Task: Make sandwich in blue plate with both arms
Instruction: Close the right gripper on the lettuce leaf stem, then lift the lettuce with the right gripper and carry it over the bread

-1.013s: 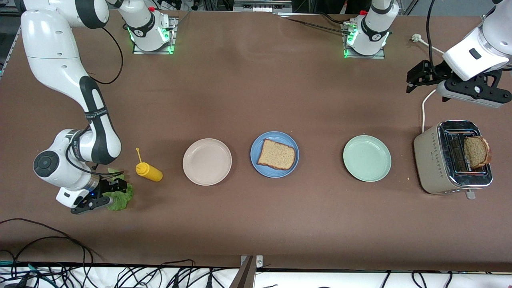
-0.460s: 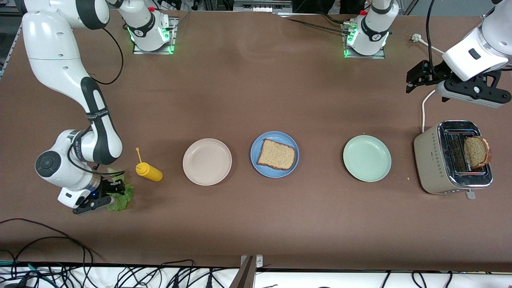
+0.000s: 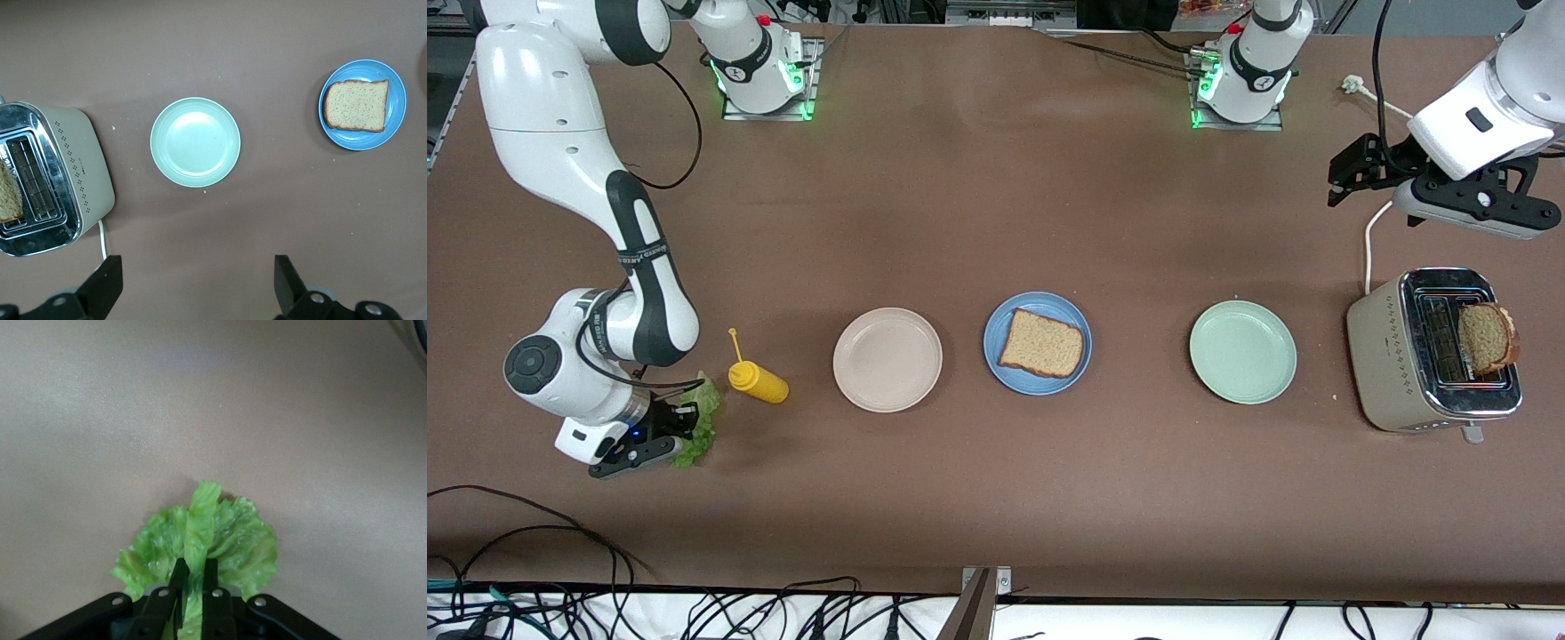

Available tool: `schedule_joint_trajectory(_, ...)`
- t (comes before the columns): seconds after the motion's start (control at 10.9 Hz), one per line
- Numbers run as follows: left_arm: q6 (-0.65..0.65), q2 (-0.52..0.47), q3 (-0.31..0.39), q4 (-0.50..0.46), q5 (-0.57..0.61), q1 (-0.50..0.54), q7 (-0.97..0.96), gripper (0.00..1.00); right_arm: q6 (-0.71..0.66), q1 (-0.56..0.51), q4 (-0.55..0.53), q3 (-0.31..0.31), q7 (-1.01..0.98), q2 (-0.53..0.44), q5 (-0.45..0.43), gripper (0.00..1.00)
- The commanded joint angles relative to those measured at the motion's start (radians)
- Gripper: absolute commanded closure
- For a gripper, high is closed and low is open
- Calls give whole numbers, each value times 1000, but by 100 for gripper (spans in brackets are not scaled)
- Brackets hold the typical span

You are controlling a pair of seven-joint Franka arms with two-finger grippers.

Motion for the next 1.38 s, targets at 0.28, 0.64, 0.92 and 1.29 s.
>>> schedule_joint_trajectory(0.28, -16, 16, 3, 31, 9, 2, 2, 0, -84, -9, 5, 13, -28, -62, -6, 100)
schedule_joint_trajectory(0.64, -16, 14, 6, 31, 9, 4, 2, 0, -237, -8, -13, 13, -25, -175, -7, 100)
schedule_joint_trajectory(0.92, -16, 16, 6, 32, 7, 4, 2, 0, -406, -6, -6, 13, -28, -267, 0, 100)
schedule_joint_trajectory(1.29, -16, 16, 6, 32, 6, 2, 2, 0, -576, 0, -4, 38, 34, -401, -6, 100)
